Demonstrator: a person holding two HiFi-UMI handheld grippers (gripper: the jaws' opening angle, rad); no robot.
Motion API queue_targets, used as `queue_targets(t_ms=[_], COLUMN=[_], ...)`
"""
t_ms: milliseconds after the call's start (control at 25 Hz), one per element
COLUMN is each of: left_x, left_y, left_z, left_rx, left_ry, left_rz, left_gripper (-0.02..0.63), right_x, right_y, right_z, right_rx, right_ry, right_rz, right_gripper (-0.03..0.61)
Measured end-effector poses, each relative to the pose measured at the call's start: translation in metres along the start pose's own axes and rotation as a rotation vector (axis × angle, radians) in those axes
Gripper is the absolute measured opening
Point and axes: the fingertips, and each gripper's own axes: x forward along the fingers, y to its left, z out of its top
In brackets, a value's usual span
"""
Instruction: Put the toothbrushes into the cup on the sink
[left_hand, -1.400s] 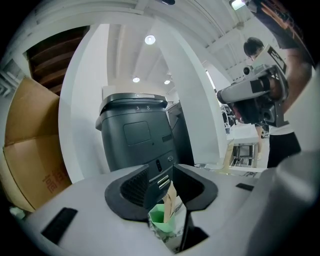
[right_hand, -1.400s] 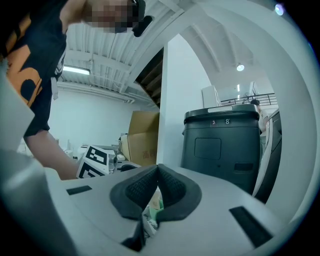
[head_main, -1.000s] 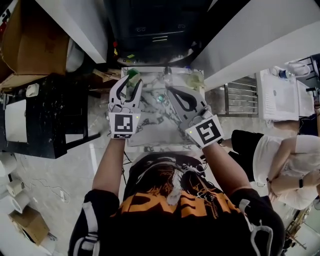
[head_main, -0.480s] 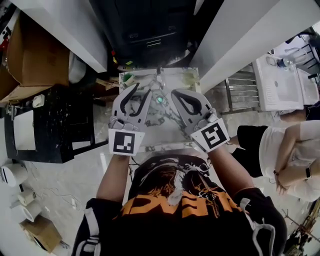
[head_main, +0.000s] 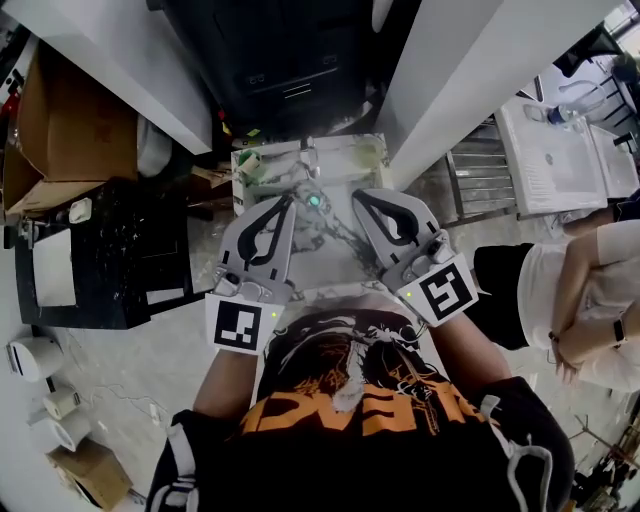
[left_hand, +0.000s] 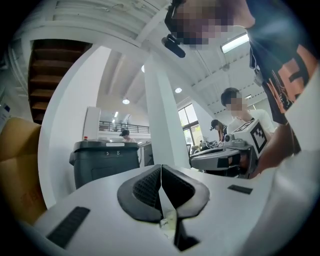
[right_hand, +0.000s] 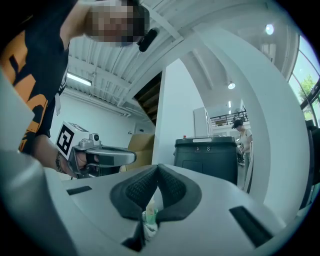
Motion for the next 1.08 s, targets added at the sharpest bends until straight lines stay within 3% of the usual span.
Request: queue_targets(t_ms=[1080], left_x=[0.018], left_y=[-0.023], left_z=[0.007], left_rx=[0.018], left_ry=[0.008], left_rz=[-0.009], left_gripper=[0.023], right_x=[-0.017], right_y=[-0.012], right_z=[0.011], right_rx=[-0.030], right_ry=[-0.012], right_rz=[-0.006], right_gripper=[0.014])
